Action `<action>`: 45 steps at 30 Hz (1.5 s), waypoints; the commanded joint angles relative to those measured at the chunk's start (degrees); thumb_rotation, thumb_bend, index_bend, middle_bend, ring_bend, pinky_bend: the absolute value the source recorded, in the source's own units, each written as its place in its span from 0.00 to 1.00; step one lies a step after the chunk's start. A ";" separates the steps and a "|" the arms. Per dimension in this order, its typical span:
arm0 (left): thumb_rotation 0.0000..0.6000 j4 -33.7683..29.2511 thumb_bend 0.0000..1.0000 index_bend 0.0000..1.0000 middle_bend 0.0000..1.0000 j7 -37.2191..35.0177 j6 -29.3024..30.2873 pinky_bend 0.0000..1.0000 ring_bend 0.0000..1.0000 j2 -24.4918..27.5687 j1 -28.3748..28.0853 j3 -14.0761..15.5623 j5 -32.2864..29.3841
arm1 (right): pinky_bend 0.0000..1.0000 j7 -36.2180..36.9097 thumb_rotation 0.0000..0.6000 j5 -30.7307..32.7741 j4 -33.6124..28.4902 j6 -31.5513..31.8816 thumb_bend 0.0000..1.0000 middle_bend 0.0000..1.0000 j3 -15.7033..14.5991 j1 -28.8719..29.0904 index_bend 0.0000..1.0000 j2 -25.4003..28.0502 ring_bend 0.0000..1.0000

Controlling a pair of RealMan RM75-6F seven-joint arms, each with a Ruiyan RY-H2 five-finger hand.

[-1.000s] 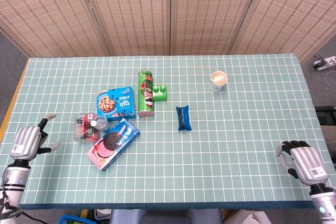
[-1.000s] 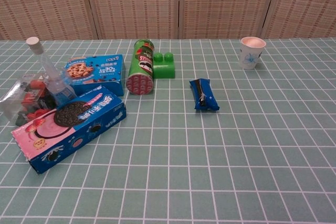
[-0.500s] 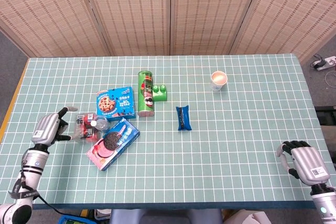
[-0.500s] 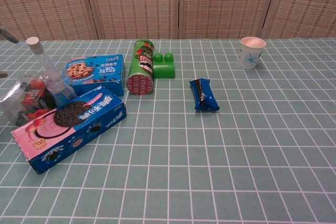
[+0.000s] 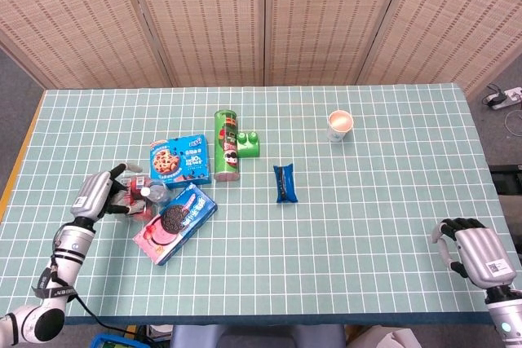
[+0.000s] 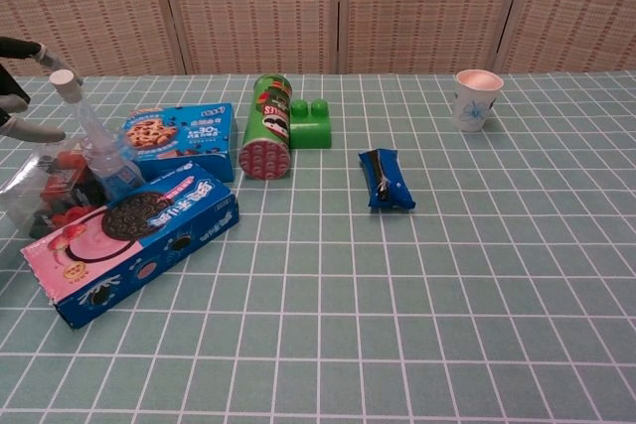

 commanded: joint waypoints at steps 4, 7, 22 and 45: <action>1.00 1.10 0.05 0.48 1.00 -5.03 -0.77 1.00 1.00 -1.72 -1.10 -0.92 0.75 | 0.36 0.45 1.00 -0.05 0.07 0.19 0.37 0.46 0.00 -0.08 0.52 0.15 0.37; 1.00 2.13 0.05 0.51 1.00 -5.45 -1.22 1.00 1.00 -2.51 -1.63 -0.85 0.47 | 0.36 0.70 1.00 -0.03 0.14 0.18 0.37 0.46 0.01 -0.07 0.52 0.22 0.37; 1.00 5.13 0.05 0.63 1.00 -8.11 -1.78 1.00 1.00 -5.61 -2.81 -0.89 -0.59 | 0.36 1.48 1.00 -0.14 0.29 0.34 0.37 0.46 0.01 -0.10 0.52 0.45 0.37; 1.00 6.98 0.19 0.68 1.00 -8.81 -3.52 1.00 1.00 -7.53 -4.21 -0.46 -1.83 | 0.36 2.44 1.00 -0.09 0.60 0.59 0.37 0.46 0.13 -0.20 0.52 0.68 0.37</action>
